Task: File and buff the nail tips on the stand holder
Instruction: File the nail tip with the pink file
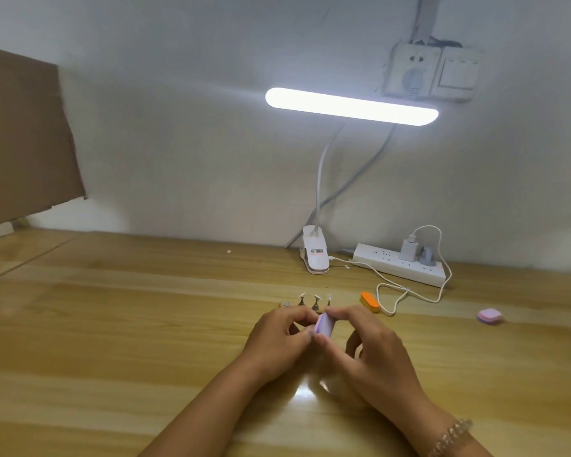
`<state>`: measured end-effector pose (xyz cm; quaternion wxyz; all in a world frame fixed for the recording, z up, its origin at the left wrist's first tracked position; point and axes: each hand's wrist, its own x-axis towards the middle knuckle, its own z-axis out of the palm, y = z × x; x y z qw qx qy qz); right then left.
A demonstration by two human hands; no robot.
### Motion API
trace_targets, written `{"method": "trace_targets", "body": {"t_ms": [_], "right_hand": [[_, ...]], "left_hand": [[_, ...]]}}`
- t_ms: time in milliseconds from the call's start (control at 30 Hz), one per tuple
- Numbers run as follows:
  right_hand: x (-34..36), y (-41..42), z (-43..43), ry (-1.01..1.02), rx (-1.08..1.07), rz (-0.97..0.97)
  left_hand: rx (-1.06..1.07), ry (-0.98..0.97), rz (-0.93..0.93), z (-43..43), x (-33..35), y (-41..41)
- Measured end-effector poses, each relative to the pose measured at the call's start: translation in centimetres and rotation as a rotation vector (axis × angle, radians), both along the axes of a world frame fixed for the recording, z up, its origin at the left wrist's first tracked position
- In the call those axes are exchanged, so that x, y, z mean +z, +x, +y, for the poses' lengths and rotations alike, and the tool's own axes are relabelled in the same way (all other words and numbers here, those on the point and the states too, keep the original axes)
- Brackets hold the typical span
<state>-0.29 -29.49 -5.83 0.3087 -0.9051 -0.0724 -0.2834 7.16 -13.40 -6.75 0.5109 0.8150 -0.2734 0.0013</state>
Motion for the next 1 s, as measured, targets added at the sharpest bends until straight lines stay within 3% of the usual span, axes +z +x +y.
{"method": "trace_targets", "body": {"t_ms": [167,300,433,567,733,867,1000], "right_hand": [[0.1,0.6,-0.6,0.044,-0.101,0.015],[0.2,-0.1,0.1,-0.005,0.019,-0.001],[0.3,0.4,-0.5,0.019,-0.067,0.008],[0.2,-0.3,0.3,-0.024,0.047,-0.005],[0.2,0.5,-0.5,0.031,-0.082,0.005],[0.2,-0.3,0.5,-0.032,0.050,0.010],[0.1,0.4,-0.5,-0.005,-0.093,0.018]], "left_hand": [[0.018,-0.053,0.012,-0.1,0.2,-0.1],[0.017,-0.108,0.061,0.0,0.1,0.1],[0.027,-0.099,0.044,-0.1,0.1,-0.1],[0.025,-0.088,0.056,0.0,0.3,-0.2],[0.026,-0.077,0.013,-0.2,0.3,-0.3],[0.013,-0.078,0.040,-0.1,0.3,-0.2],[0.034,-0.055,0.006,-0.2,0.2,-0.1]]}}
